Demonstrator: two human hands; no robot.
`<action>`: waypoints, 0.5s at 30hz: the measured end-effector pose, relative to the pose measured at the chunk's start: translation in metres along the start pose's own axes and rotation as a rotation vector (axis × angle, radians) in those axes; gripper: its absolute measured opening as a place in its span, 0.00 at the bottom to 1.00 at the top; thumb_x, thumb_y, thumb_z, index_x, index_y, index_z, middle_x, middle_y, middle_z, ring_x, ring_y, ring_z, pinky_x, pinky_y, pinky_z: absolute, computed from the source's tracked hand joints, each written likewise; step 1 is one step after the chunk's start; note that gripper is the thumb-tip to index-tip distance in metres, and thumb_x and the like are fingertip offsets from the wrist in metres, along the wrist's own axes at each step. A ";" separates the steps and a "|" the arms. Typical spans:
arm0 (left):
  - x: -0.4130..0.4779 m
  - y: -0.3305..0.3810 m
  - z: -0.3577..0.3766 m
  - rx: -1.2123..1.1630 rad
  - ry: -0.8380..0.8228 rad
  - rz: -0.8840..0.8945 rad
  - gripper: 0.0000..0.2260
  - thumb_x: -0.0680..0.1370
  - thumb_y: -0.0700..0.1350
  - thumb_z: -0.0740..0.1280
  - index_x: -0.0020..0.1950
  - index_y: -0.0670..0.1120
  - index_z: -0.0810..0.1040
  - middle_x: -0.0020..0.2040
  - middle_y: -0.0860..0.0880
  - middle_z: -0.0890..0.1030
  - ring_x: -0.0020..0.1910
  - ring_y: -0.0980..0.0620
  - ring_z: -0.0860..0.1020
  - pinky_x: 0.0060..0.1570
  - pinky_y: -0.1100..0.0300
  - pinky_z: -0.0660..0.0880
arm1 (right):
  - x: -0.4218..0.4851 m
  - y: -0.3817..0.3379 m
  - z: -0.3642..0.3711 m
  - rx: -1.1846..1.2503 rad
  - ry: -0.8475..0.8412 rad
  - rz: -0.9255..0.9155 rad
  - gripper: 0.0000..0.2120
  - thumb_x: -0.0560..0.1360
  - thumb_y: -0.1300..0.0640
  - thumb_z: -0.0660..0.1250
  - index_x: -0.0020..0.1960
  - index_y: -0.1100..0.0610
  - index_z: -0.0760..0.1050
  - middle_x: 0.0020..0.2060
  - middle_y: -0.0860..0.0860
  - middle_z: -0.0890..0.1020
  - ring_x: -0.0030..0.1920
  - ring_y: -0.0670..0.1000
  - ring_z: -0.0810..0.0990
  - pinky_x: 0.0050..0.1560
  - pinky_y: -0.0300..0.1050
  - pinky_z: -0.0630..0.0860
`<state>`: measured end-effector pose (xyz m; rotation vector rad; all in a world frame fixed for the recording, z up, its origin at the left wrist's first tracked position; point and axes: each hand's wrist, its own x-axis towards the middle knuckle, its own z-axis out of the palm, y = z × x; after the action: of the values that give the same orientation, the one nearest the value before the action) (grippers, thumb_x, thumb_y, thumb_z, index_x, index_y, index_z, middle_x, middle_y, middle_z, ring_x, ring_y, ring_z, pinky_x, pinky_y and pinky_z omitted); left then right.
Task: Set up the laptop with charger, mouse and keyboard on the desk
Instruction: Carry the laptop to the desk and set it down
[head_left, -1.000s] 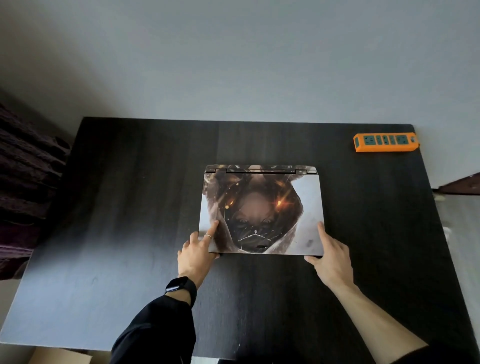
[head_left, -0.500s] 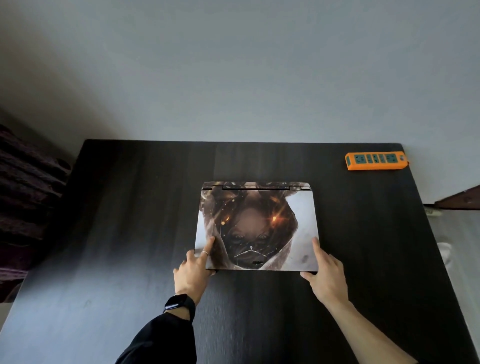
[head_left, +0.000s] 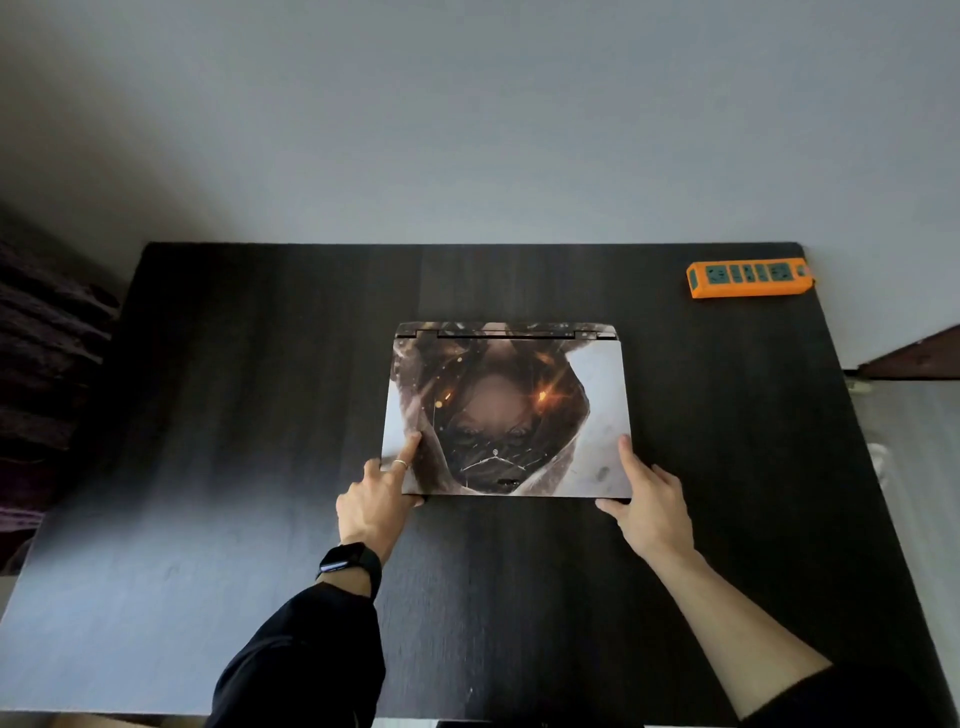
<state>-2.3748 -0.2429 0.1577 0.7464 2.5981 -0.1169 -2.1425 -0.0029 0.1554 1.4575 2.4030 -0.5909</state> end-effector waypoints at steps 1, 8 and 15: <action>-0.001 0.001 0.000 -0.003 0.004 0.000 0.42 0.75 0.60 0.69 0.75 0.71 0.38 0.64 0.46 0.74 0.51 0.41 0.82 0.46 0.48 0.79 | 0.000 0.001 -0.001 0.000 0.000 -0.002 0.46 0.73 0.47 0.75 0.81 0.41 0.49 0.73 0.52 0.72 0.77 0.56 0.63 0.64 0.59 0.77; 0.002 -0.002 -0.002 0.017 -0.003 0.010 0.42 0.75 0.62 0.68 0.76 0.70 0.40 0.61 0.46 0.75 0.50 0.40 0.81 0.46 0.49 0.77 | 0.004 0.002 -0.005 -0.075 0.009 -0.047 0.45 0.73 0.42 0.74 0.81 0.43 0.50 0.64 0.52 0.79 0.71 0.58 0.71 0.56 0.53 0.80; 0.008 -0.001 -0.005 0.049 0.020 0.016 0.40 0.75 0.62 0.68 0.76 0.70 0.43 0.57 0.45 0.75 0.49 0.40 0.81 0.43 0.50 0.75 | 0.010 0.002 -0.001 -0.146 0.045 -0.069 0.44 0.75 0.42 0.72 0.81 0.45 0.49 0.61 0.50 0.81 0.62 0.57 0.78 0.52 0.51 0.80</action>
<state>-2.3831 -0.2389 0.1585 0.7898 2.6163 -0.1691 -2.1454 0.0060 0.1517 1.3466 2.4813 -0.3913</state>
